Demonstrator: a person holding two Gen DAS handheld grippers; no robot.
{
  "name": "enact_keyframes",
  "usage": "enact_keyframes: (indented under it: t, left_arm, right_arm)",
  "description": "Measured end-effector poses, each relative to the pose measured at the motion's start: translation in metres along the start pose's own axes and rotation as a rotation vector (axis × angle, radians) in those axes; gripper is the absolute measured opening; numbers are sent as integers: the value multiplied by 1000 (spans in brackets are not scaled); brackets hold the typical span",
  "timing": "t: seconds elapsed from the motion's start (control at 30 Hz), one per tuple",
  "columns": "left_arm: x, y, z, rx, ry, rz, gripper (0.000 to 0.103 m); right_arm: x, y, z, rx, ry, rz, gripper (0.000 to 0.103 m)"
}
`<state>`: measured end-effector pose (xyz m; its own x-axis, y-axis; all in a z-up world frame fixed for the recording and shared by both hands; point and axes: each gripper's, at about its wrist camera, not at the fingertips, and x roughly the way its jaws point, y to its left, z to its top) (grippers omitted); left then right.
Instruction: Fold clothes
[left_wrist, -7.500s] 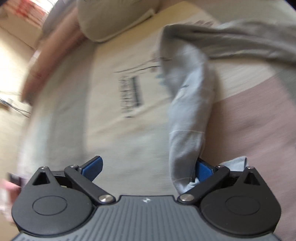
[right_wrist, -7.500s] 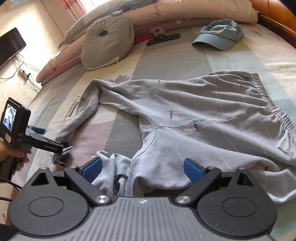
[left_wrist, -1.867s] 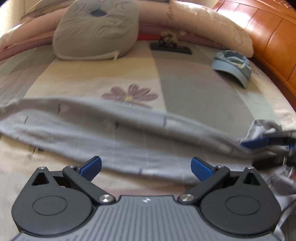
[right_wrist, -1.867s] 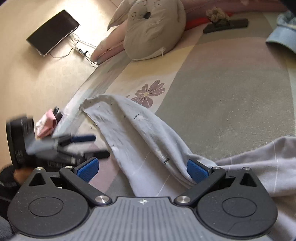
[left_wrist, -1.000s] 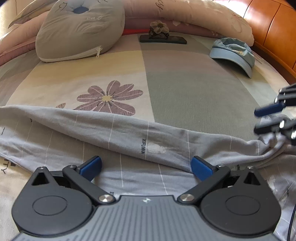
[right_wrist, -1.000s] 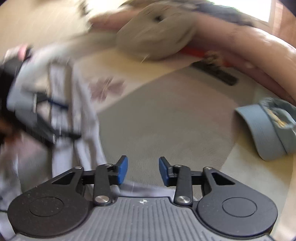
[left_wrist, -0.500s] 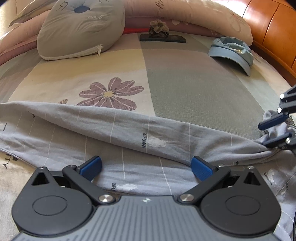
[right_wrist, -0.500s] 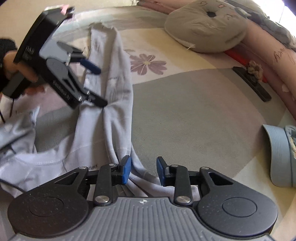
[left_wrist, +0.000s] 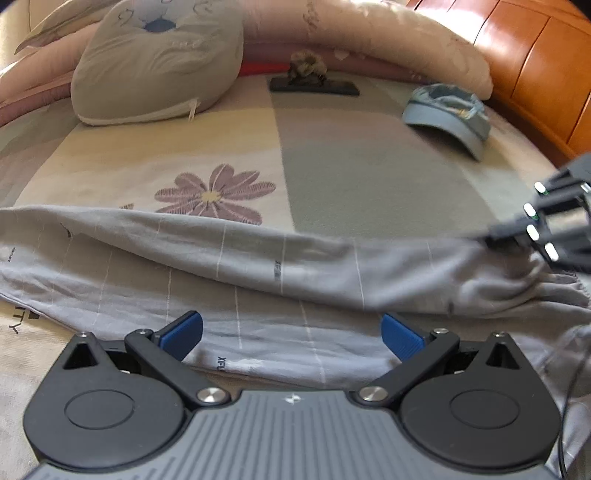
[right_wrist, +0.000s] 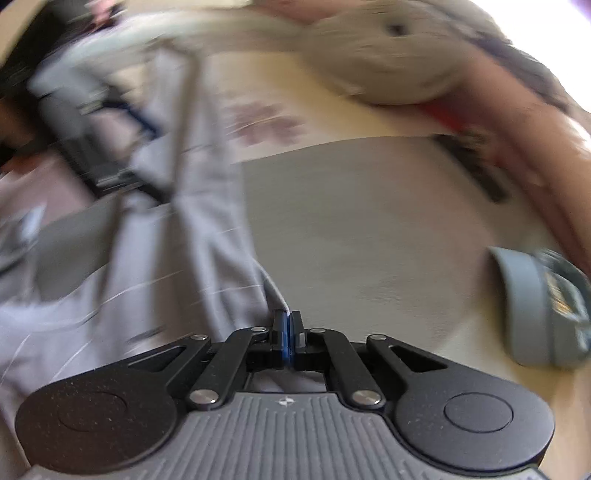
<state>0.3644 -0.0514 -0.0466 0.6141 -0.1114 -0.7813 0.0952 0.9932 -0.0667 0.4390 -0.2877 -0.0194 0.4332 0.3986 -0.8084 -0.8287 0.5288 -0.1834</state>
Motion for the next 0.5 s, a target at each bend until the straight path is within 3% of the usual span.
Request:
enact_keyframes:
  t: [0.27,0.5]
  left_arm:
    - [-13,4,0,-13,0,18,102]
    - [-19,12,-2,-28,3,39,102]
  right_arm:
    - [13,-37,8,127,-18,-165,3]
    - [27,-72,-4,321,-24,-216,6]
